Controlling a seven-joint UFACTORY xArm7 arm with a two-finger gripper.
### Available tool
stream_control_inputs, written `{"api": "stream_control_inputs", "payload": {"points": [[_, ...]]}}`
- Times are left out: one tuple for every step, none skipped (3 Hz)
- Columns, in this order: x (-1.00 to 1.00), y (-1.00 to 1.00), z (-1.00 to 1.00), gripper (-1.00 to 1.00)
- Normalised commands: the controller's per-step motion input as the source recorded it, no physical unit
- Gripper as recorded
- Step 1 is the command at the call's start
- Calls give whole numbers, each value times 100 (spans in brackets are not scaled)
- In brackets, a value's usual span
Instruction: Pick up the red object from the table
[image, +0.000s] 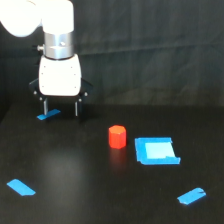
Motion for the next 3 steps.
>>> {"api": "stream_control_inputs", "payload": {"points": [[100,-30,-15,100],[93,-40,-38,99],[95,-36,-38,99]]}}
